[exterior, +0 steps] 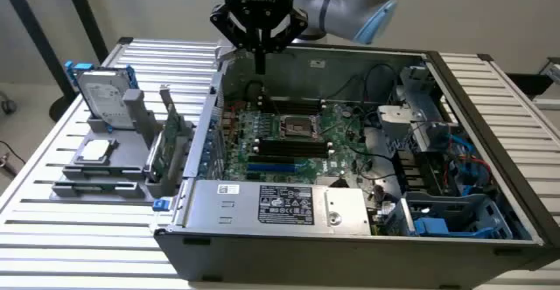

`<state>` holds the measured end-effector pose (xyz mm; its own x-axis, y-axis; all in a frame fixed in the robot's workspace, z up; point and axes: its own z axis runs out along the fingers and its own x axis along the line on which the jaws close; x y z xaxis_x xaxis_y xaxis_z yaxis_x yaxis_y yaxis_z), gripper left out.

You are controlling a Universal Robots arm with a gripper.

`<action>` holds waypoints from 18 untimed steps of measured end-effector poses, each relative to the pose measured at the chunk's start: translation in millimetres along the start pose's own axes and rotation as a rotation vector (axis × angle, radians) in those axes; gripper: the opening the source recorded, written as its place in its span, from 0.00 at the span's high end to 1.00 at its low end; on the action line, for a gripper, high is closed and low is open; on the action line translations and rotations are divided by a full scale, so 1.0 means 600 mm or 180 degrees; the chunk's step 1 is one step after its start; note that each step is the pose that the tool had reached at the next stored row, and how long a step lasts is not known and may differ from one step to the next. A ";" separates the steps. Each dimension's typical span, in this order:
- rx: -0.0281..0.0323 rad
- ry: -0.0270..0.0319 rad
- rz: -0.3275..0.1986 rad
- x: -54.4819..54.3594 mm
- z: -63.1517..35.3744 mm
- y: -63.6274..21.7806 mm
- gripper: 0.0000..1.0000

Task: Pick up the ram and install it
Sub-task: 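Reach for the ram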

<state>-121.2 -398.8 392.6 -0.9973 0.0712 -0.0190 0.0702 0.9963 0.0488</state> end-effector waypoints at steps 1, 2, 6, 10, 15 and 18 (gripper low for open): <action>0.0000 0.0000 0.0000 0.000 0.000 0.000 0.89; 0.0000 0.0000 0.0000 0.000 0.000 0.000 0.89; 0.0000 0.0000 0.0000 0.000 0.000 0.000 0.89; 0.0000 0.0000 0.0000 0.000 0.000 0.000 0.89; 0.0001 0.0000 0.0000 0.012 0.000 -0.004 0.89; 0.0000 0.0000 0.0000 0.034 0.000 -0.009 0.89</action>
<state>-142.2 -402.9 391.7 -0.9973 0.0713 -0.0190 0.0703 0.9963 0.0486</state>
